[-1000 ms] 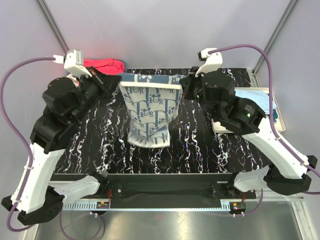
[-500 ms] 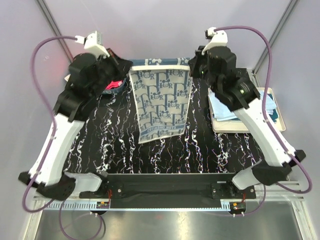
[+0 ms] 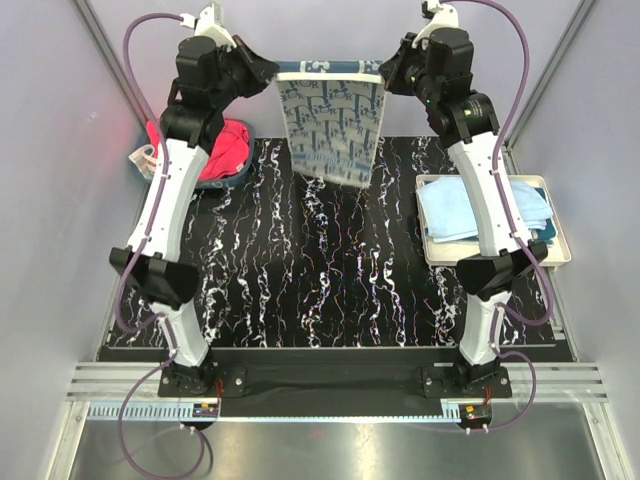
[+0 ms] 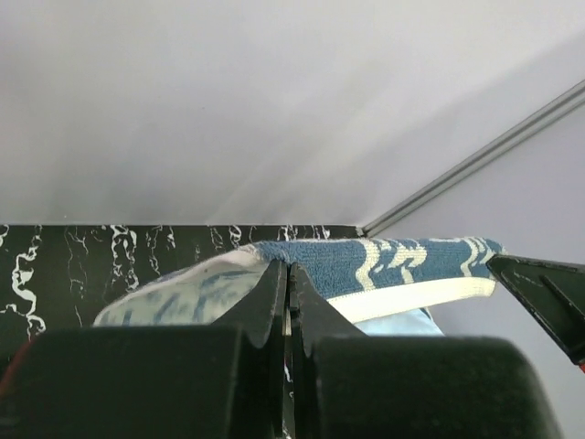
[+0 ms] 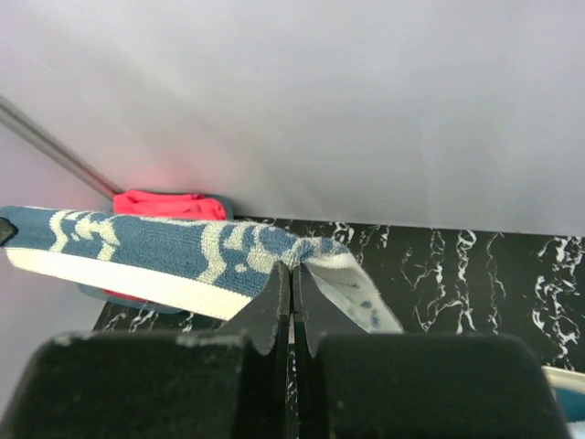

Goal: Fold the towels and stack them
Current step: Flatten out the crumpled towel

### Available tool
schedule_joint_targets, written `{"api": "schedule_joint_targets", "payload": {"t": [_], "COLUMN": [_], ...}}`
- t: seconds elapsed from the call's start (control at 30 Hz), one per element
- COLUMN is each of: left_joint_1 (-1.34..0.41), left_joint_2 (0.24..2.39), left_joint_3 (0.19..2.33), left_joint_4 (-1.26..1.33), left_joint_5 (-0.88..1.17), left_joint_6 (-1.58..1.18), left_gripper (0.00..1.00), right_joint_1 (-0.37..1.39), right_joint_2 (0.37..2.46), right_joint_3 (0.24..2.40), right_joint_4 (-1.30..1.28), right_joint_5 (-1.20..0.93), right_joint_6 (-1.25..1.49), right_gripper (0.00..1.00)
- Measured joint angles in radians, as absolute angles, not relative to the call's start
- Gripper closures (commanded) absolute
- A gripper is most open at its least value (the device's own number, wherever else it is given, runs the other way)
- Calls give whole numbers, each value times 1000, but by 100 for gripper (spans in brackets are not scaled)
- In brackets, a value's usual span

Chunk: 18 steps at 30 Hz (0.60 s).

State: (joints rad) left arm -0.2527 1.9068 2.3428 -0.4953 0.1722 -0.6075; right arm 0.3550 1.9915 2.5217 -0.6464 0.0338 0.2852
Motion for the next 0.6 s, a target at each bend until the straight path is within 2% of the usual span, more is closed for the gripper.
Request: {"api": "schedule_joint_targets", "payload": {"t": [0.1,0.27,0.37,0.6], "left_joint_1": [-252,-257,-287,-451], "left_joint_2": [1784,1604,1511,1417], "left_joint_3": [2152,1801,1512,811], "left_joint_4": [-426,-320,-231,-160], "left_joint_5": [181,207,196,118], "left_joint_6": [-611,-646,-672,-789], "left_gripper": [100,100,100,100], "right_joint_1": [357,359,359,404], "right_joint_2": [1938,1721,1629,1545], "right_joint_3": [2441,1961,1656,1076], "right_joint_4": [-609,-480,-416,-365], "right_joint_5": [8,-55,-87,-131], "right_joint_6": [292,366,425,532], "right_gripper": [100,100,100,100]}}
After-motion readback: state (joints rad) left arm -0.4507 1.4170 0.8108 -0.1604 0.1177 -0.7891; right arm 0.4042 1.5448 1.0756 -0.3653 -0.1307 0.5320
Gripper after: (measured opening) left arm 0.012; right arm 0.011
